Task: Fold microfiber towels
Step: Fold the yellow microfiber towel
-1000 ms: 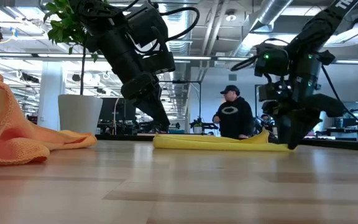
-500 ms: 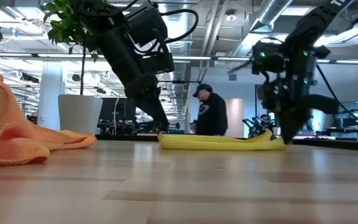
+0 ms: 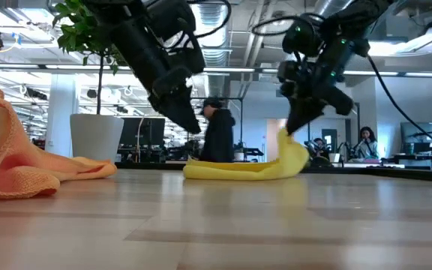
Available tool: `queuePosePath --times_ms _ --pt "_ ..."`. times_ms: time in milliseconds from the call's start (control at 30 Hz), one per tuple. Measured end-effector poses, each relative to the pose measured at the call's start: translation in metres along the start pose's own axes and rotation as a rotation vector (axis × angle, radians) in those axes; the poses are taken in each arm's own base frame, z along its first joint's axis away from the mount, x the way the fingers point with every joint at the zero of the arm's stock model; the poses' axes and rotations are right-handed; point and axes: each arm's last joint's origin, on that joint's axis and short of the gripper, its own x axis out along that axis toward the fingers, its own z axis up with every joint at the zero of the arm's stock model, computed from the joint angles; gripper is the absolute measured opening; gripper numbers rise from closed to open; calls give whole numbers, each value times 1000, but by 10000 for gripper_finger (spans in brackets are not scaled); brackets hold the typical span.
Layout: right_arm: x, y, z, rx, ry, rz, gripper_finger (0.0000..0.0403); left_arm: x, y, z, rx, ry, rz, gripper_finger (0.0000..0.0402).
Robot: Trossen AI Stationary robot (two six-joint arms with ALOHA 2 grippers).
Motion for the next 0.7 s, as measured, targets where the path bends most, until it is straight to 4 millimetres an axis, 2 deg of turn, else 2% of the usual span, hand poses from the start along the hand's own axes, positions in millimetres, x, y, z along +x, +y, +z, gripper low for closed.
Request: queuePosePath --times_ms 167,300,467,567,700 --pt "-1 -7 10 -54 -103 -53 6 -15 3 5 -24 -31 24 153" --pt "14 -8 16 -55 -138 -49 5 -23 6 5 -46 -30 50 153" --pt "38 -16 38 -77 -143 -31 6 -29 7 4 -74 -12 52 153" --pt "47 -23 58 -90 -176 -29 6 -30 7 2 -75 4 55 153" --pt "60 -31 72 -103 -187 -8 6 -36 8 1 -74 11 56 153"
